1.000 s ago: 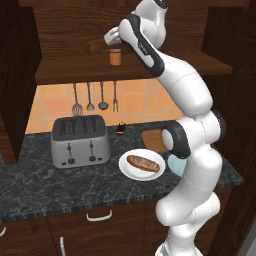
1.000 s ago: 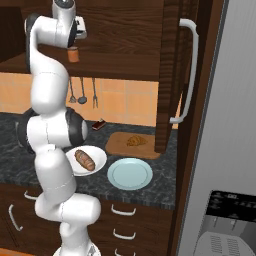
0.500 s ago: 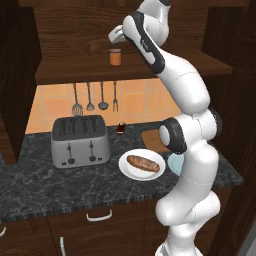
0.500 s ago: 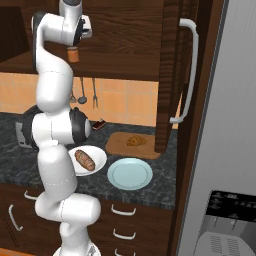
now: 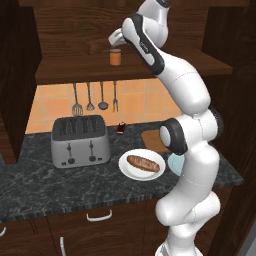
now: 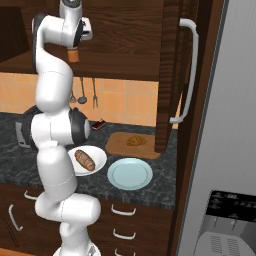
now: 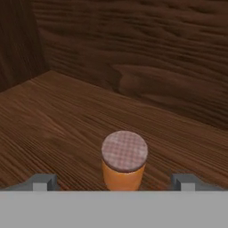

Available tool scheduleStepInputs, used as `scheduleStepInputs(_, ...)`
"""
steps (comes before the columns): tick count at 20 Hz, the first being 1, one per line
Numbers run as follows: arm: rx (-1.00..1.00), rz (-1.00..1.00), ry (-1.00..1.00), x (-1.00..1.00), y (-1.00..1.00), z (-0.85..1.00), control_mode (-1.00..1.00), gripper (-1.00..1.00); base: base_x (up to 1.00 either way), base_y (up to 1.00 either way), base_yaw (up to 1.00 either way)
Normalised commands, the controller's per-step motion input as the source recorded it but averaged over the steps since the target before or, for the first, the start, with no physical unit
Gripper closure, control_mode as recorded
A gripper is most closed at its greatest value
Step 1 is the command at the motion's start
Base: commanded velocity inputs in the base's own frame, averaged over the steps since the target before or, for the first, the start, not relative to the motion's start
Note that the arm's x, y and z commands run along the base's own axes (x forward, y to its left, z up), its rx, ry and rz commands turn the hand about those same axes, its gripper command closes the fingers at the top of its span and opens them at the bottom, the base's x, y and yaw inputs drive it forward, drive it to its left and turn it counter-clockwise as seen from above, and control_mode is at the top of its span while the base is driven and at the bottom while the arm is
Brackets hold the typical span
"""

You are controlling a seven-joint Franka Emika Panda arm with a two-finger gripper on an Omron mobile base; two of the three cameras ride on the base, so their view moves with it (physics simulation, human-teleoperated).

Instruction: From the different types of pastries on the counter, select a croissant and place it on the cutting board. Then retrieve a jar of jam from the cabinet and place it alongside the croissant on the cutting board.

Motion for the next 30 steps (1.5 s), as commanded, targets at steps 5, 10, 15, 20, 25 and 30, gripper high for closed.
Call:
scheduleStepInputs(5, -0.08, 0.00, 0.00, 0.00, 0.06, -0.31, -1.00, -1.00, 0.00, 0.00, 0.00)
scheduleStepInputs(10, -0.02, 0.00, 0.00, 0.00, 0.09, -0.05, -1.00, -1.00, 0.00, 0.00, 0.00)
scheduleStepInputs(15, -0.01, 0.00, 0.00, 0.08, 0.00, -0.15, -1.00, -1.00, 0.00, 0.00, 0.00)
scheduleStepInputs(20, -0.01, 0.00, 0.00, 0.25, 0.00, -0.19, -1.00, -1.00, 0.00, 0.00, 0.00)
scheduleStepInputs(25, 0.00, 0.00, 0.03, 0.13, 0.00, 0.00, -1.00, -1.00, 0.00, 0.00, 0.00)
scheduleStepInputs(30, -0.01, 0.00, 0.00, 0.39, 0.00, -0.06, -1.00, -1.00, 0.00, 0.00, 0.00)
